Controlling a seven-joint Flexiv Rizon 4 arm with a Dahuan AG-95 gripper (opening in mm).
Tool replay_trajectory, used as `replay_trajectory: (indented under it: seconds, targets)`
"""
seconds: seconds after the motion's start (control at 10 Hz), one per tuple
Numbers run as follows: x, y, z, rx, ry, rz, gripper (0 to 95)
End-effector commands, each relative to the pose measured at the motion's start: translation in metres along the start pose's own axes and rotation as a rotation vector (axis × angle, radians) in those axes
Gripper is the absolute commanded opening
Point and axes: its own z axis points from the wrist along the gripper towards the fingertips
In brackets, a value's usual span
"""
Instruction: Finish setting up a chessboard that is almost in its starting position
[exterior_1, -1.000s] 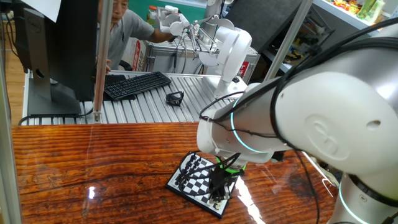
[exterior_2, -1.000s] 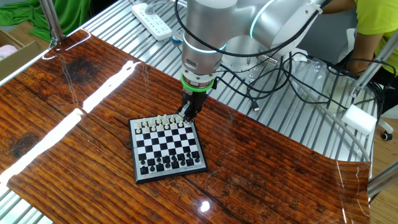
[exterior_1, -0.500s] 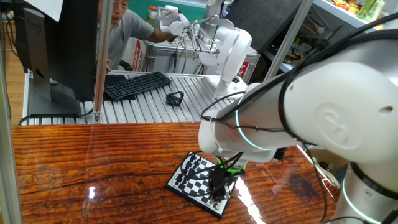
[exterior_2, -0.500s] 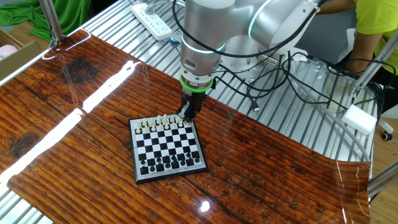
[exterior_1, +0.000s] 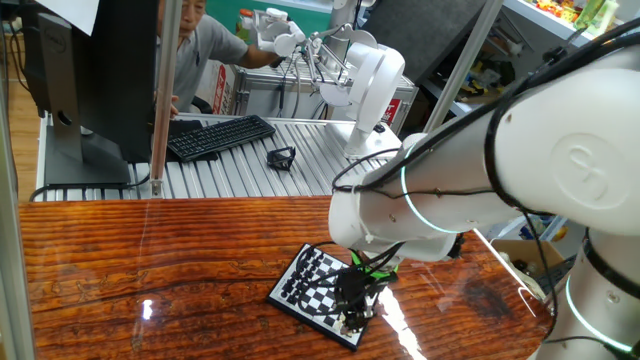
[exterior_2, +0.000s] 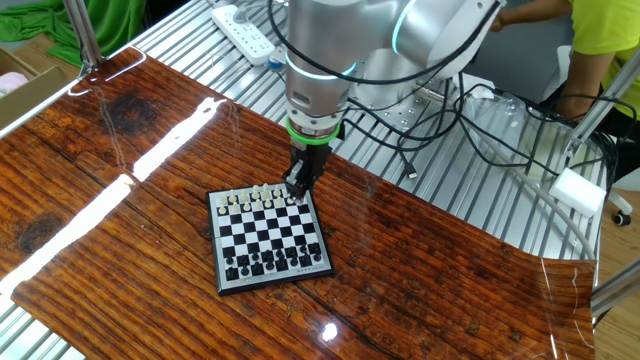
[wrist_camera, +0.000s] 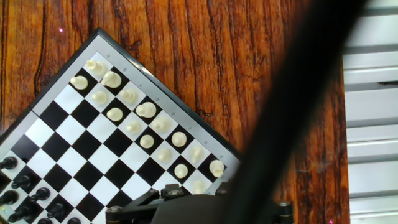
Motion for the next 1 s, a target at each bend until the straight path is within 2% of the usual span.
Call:
replay_trajectory:
  seconds: [0.1,0.5,0.8,1.0]
  targets:
    - [0.0,0.001,0.0,0.002,0.001,-0.002,38.0]
    - [-0.002,-0.002,-0.009,0.013,0.06,-0.027,38.0]
    - [0.0,-0.004,-0.017,0.022,0.068,-0.026,38.0]
    - [0.001,-0.008,-0.025,0.028,0.1,-0.095,38.0]
